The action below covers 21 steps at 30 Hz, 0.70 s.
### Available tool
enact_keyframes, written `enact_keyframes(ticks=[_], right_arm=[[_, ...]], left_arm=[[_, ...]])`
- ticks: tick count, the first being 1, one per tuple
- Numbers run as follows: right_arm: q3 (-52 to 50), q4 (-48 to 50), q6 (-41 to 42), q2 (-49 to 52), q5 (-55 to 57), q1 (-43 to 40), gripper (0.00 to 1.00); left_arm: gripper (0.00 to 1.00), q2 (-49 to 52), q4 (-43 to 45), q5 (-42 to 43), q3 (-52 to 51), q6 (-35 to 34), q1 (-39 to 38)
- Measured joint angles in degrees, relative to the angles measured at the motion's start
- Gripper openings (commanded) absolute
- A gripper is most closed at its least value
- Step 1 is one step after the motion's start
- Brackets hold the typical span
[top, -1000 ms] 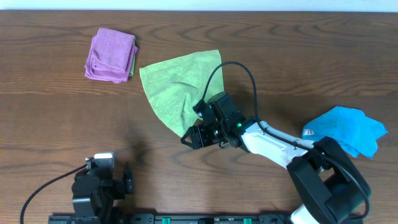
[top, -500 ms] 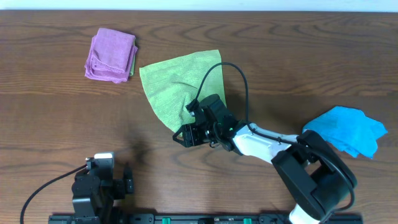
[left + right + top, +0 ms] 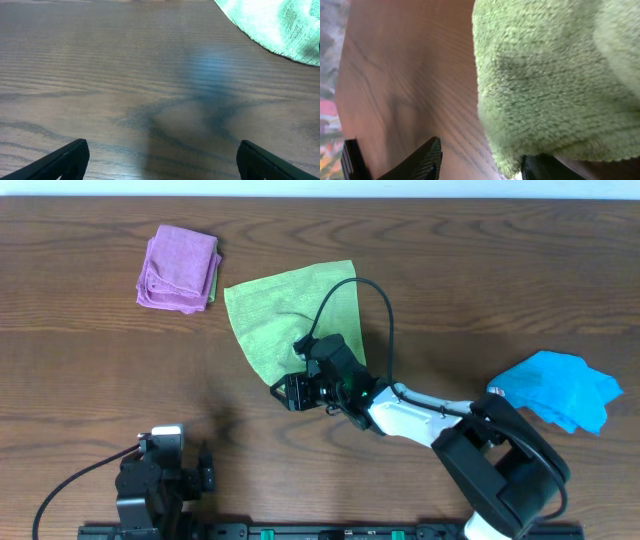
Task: Fold the cloth
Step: 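Press and drag the green cloth flat with the right gripper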
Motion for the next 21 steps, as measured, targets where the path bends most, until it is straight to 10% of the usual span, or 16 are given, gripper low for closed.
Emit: enact_keyframes(ticks=[3, 10, 21], right_arm=[[0.00, 0.04, 0.61, 0.00, 1.01, 0.02, 0.46], [0.00, 2.91, 2.97, 1.53, 2.45, 0.02, 0.01], [1.38, 17.00, 15.78, 2.03, -15.63, -0.07, 0.01]], left_arm=[[0.95, 0.00, 0.00, 0.00, 0.00, 0.00, 0.00], [0.95, -0.02, 0.00, 0.00, 0.00, 0.00, 0.00], [0.95, 0.00, 0.00, 0.00, 0.00, 0.00, 0.00]])
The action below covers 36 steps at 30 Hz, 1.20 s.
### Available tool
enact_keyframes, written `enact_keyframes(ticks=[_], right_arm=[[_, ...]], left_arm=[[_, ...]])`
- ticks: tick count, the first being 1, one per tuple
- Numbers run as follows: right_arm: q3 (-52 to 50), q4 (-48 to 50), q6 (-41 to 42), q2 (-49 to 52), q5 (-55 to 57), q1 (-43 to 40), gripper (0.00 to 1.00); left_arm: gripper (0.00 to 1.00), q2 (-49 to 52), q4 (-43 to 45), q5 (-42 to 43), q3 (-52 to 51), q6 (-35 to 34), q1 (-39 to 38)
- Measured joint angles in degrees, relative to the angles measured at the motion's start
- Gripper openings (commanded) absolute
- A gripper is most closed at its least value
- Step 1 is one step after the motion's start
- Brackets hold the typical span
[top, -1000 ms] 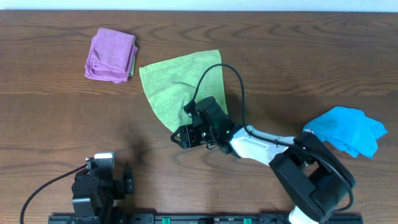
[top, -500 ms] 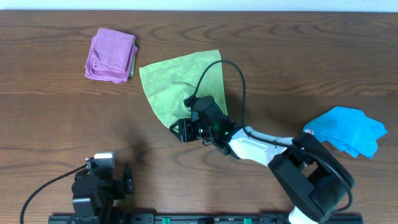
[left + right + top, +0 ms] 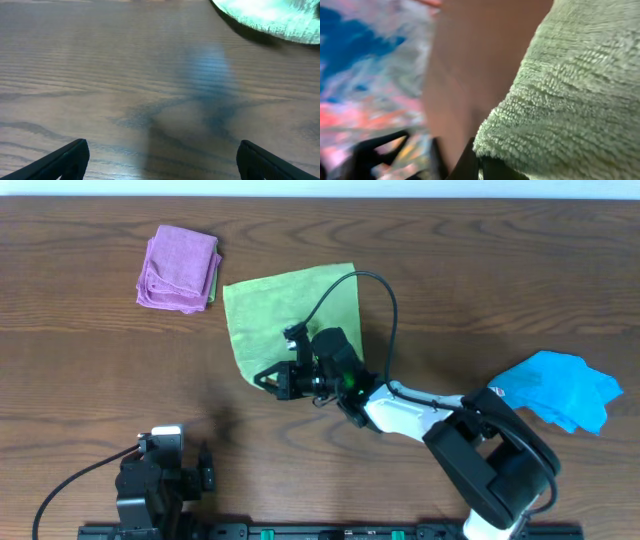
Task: Fold the cloth
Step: 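Press and drag the green cloth flat with the right gripper, then grasp the green cloth's lower left corner with the left gripper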
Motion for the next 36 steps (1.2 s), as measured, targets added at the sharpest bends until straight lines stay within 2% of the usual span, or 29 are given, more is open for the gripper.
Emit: enact_keyframes(ticks=[1, 2, 4, 8, 11, 15, 22, 25, 31, 36], right_arm=[[0.02, 0.04, 1.29, -0.37, -1.95, 0.00, 0.02], [0.02, 0.07, 2.75, -0.79, -3.96, 0.00, 0.06], [0.04, 0.07, 5.53, -1.36, -7.28, -0.04, 0.46], [0.22, -2.27, 7.54, -1.46, -10.19, -0.31, 0.56], [0.22, -3.63, 7.63, -1.46, -10.80, -0.83, 0.56], [0.22, -3.82, 7.10, -1.46, -11.50, -1.25, 0.49], [0.28, -7.63, -0.02, -1.86, -12.07, -7.17, 0.44], [0.46, -12.92, -4.66, -2.01, -12.02, -11.56, 0.43], [0.72, -26.82, -16.02, -2.71, -8.61, -17.29, 0.43], [1.70, -37.99, -23.23, -6.01, -0.24, -17.94, 0.47]], left_arm=[[0.95, 0.00, 0.00, 0.00, 0.00, 0.00, 0.00], [0.95, 0.00, 0.00, 0.00, 0.00, 0.00, 0.00], [0.95, 0.00, 0.00, 0.00, 0.00, 0.02, 0.00], [0.95, -0.02, 0.00, 0.00, 0.00, 0.00, 0.00], [0.95, 0.00, 0.00, 0.00, 0.00, 0.00, 0.00], [0.95, -0.02, 0.00, 0.00, 0.00, 0.00, 0.00], [0.95, 0.00, 0.68, 0.28, -0.02, -0.02, 0.00], [0.95, -0.02, 3.06, 2.45, -0.02, -0.33, 0.00], [0.95, 0.68, 7.15, 12.46, -0.11, -2.14, 0.00], [0.95, 8.76, 7.02, 16.59, 2.62, -4.17, 0.00]])
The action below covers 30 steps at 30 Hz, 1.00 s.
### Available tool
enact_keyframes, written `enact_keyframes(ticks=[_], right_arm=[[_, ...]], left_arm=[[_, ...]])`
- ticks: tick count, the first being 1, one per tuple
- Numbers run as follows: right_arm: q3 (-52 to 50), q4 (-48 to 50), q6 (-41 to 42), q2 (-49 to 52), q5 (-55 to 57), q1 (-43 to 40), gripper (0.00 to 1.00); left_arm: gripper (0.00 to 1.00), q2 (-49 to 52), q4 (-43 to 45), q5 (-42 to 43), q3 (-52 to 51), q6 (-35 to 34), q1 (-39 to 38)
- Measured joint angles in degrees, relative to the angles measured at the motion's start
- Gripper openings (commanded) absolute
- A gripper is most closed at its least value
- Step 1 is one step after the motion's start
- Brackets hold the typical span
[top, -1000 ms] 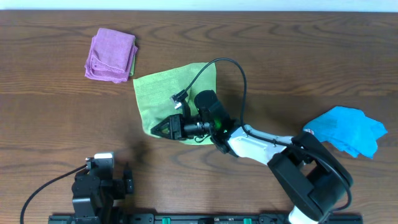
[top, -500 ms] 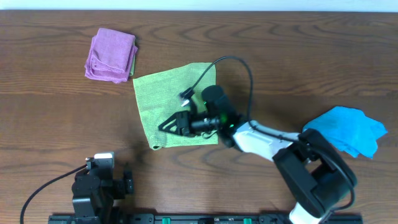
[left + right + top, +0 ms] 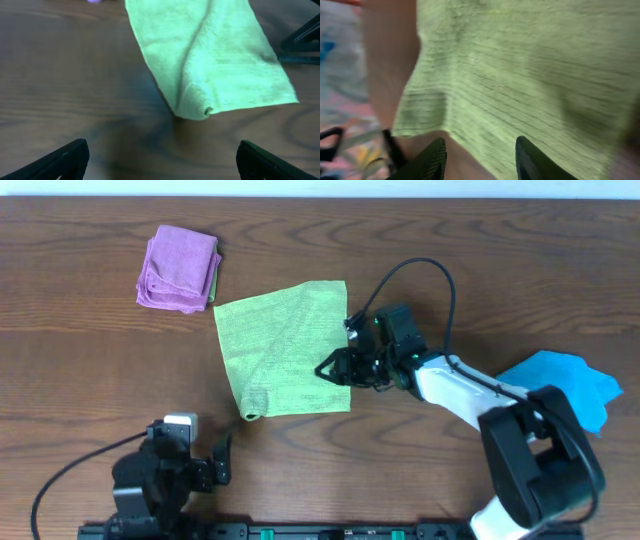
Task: Fold the cloth
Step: 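Grasp the green cloth's lower left corner with the left gripper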
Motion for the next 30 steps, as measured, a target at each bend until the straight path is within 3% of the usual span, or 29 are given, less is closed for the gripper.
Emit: enact_keyframes(ticks=[8, 15, 18, 20, 21, 22, 30], right_arm=[[8.33, -15.37, -5.49, -7.26, 15.47, -0.48, 0.52], [10.58, -18.78, -7.45, -9.25, 19.02, -0.48, 0.52], [10.58, -20.31, -8.11, -9.22, 19.61, -0.48, 0.52], [10.58, -20.98, -8.44, -9.22, 19.74, -0.48, 0.52], [10.58, -21.18, -8.55, -9.22, 19.87, -0.48, 0.52], [10.58, -21.27, -8.72, -9.25, 19.93, -0.48, 0.52], [10.58, -21.46, -9.18, -9.22, 20.17, -0.48, 0.53]], left_arm=[[0.95, 28.30, -2.45, 6.23, 19.19, -8.11, 0.00], [0.96, 42.82, -0.31, 13.22, 21.42, -17.07, 0.00], [0.63, 47.12, -1.66, 14.73, 21.44, -19.39, -0.02], [0.71, 49.57, -2.99, 15.17, 21.44, -19.23, -0.31], [0.85, 50.69, -3.41, 15.32, 21.44, -18.80, -0.68], [0.92, 51.67, -3.61, 15.30, 21.44, -18.49, -1.25], [0.98, 57.29, -3.69, 9.79, 21.44, -17.88, -9.20]])
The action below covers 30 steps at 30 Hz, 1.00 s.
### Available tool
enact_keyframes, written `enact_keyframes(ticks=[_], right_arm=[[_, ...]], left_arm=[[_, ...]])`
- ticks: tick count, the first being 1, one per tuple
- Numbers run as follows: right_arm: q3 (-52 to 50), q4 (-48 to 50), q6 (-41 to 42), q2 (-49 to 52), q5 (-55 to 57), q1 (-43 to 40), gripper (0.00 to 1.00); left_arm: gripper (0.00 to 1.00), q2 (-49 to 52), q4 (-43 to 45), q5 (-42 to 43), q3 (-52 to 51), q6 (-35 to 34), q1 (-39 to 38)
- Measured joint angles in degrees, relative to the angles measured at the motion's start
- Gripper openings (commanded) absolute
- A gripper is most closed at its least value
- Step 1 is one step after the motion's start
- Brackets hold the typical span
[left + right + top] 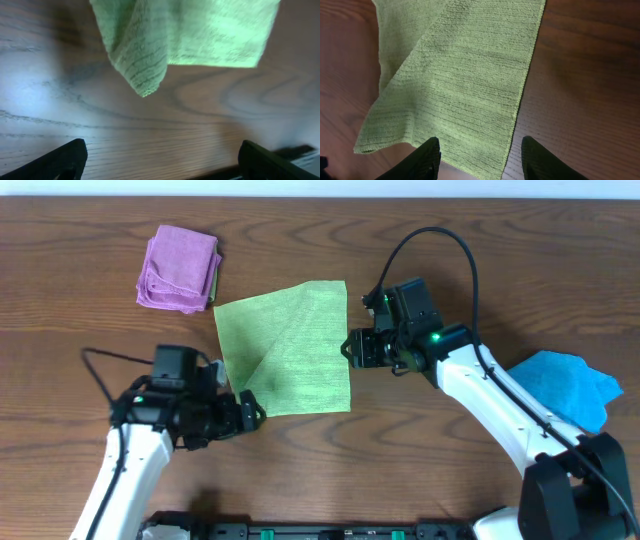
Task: Fold the cloth
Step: 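Grasp the green cloth's lower left corner with the left gripper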
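Observation:
The green cloth (285, 345) lies spread on the table, with its front left corner doubled over in a small flap (142, 65). My left gripper (250, 412) stands open just in front of that flap, and its fingers (60, 162) are over bare wood in the wrist view. At the cloth's right edge, my right gripper (352, 350) is open. In its own view the gripper (480, 160) hangs over the cloth's front right edge (517, 115) and holds nothing.
A folded purple cloth (180, 268) lies at the back left. At the right side of the table there is a crumpled blue cloth (560, 385). The right arm's cable arches over the table behind the green cloth.
My left arm has come out from the table's front edge to the cloth's front left corner. The right gripper has drawn back a little along the right edge and stays open. The cloth lies as before.
The cloth first lay as a narrower shape with my right gripper at its front corner. Then the gripper was shut on the cloth's edge, further left. Later the cloth lay spread wide, the right gripper open at its right edge. Now the left gripper is at the front left corner.

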Motion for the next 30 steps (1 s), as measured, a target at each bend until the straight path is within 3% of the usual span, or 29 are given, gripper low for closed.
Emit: enact_keyframes(ticks=[6, 13, 20, 30], right_arm=[[0.00, -0.24, -0.02, -0.02, 0.04, 0.00, 0.52], [0.00, -1.51, -0.46, 0.00, 0.24, 0.00, 0.52], [0.00, -1.66, -0.92, 0.00, 0.42, 0.00, 0.52], [0.00, -1.75, -0.92, -0.02, 0.52, 0.00, 0.53]], left_arm=[[0.96, 4.15, -0.07, -9.09, 0.00, -0.02, -5.60], [0.95, 5.01, 0.48, -19.28, 0.00, -3.96, -5.99], [0.95, 5.01, 5.01, -22.21, 0.00, -5.81, -5.99], [0.95, 8.94, 4.83, -22.38, 0.00, -7.08, -7.96]])
